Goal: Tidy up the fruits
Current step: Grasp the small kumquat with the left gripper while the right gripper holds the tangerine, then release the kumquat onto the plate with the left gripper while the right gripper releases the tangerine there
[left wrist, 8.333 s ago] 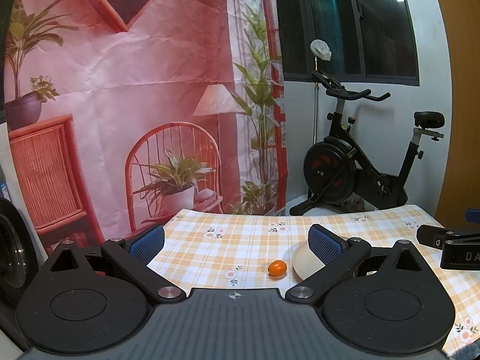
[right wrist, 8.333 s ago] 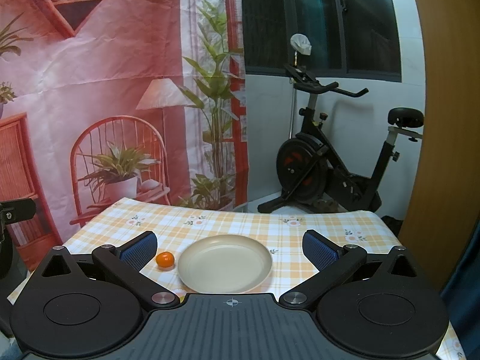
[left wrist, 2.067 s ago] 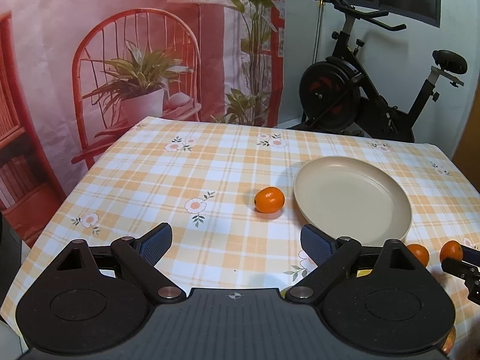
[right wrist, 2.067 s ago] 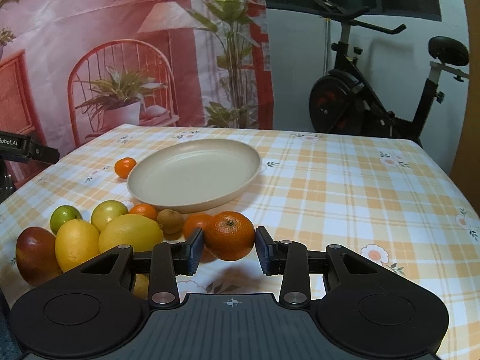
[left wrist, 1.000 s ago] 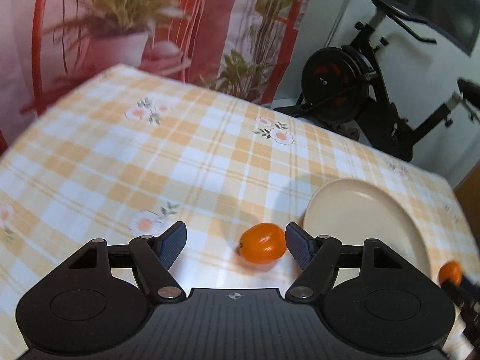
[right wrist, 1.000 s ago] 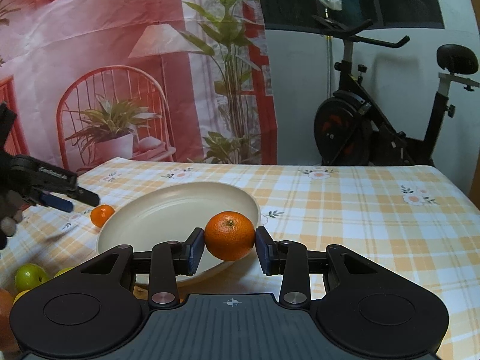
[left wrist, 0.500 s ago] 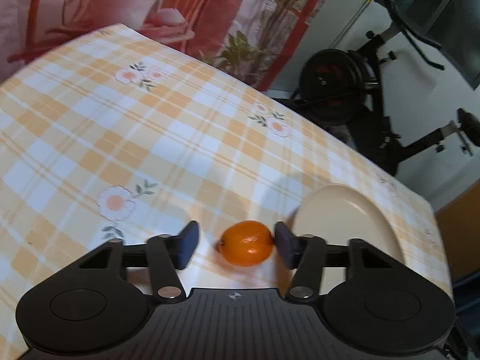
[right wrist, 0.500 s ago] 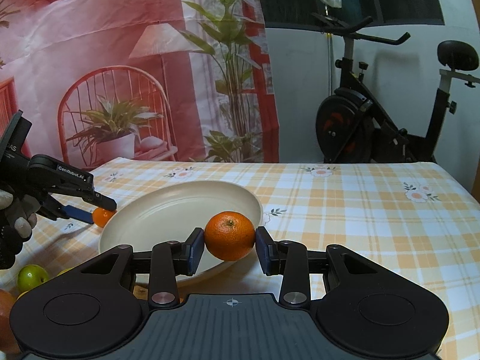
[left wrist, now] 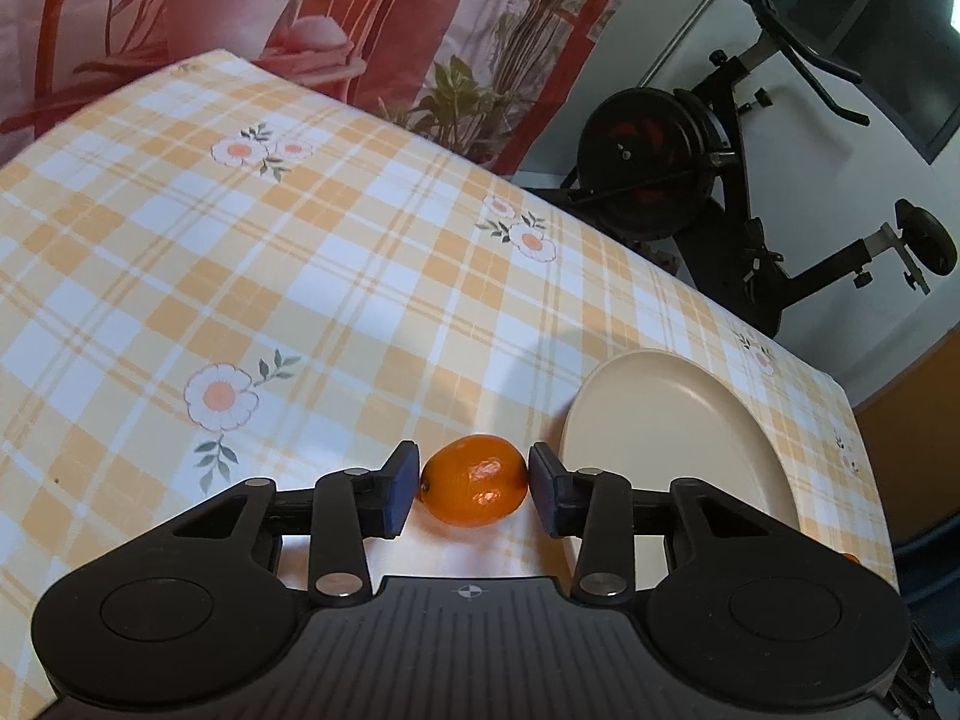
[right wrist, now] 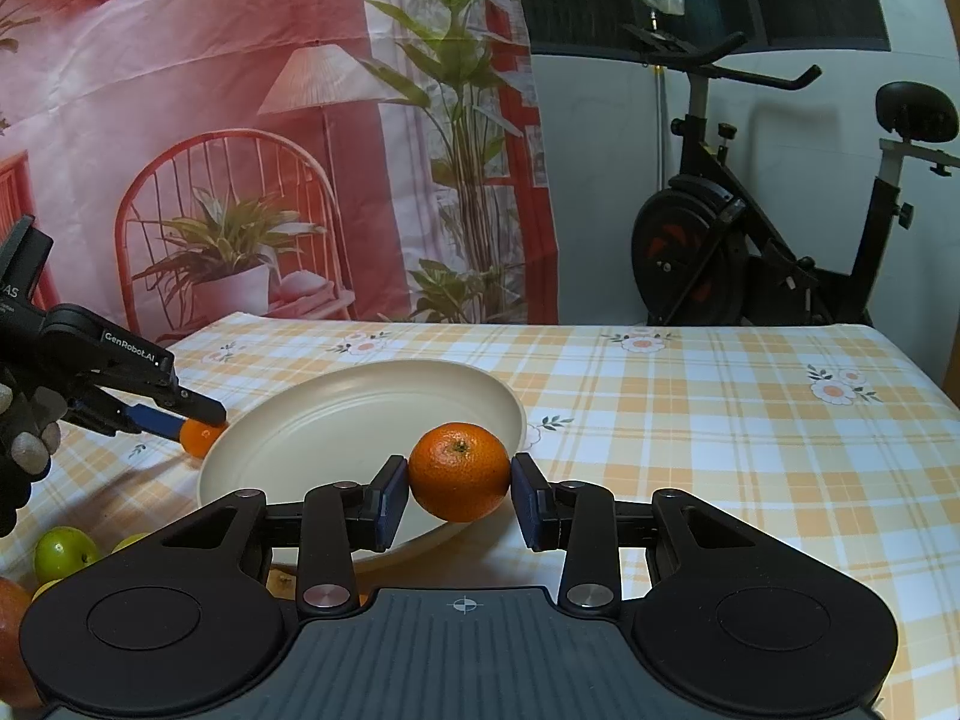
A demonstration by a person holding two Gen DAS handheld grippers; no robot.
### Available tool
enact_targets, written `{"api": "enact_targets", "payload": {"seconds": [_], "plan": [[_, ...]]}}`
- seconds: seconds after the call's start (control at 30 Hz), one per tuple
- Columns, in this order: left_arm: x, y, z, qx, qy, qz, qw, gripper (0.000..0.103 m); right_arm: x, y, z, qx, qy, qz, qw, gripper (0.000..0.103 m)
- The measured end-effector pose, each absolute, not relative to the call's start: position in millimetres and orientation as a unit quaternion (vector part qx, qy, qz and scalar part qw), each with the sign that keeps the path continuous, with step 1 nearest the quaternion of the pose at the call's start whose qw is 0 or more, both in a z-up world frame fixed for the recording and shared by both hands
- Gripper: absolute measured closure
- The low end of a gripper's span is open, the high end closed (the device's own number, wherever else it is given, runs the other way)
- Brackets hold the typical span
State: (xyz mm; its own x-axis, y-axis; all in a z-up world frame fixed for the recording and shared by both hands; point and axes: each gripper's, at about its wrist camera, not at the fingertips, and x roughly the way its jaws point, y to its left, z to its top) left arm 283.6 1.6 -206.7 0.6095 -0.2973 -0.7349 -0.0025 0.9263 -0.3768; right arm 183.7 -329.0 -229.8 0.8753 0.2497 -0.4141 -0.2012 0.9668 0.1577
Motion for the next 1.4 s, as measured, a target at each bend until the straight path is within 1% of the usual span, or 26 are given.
{"api": "enact_targets", "payload": {"seconds": [0.3,0.5,0.77,0.97,1.4], "plan": [[279,-5,-207,-0.151,0.432,-0.085,0.885,0.062,184,-329,-229,0.055,0.221,0.116,0.967,0.069],[272,-3,-193,-0.14,0.406,-0.082,0.9,0.062,185,-328,-230,0.052,0.221,0.116,0.967,0.069],[263,-41,-170,-0.065,0.359,-0.133,0.922,0.062,197,-318,-235,0.012,0.228,0.107,0.968,0.068],[263,-66,-177,-0.014,0.349,-0.164,0.923,0.062,216,-309,-234,-0.016,0.237,0.113,0.965,0.068],[270,-72,-192,0.031,0.364,-0.167,0.916,0.062,246,-291,-241,-0.058,0.273,0.131,0.951,0.068]]}}
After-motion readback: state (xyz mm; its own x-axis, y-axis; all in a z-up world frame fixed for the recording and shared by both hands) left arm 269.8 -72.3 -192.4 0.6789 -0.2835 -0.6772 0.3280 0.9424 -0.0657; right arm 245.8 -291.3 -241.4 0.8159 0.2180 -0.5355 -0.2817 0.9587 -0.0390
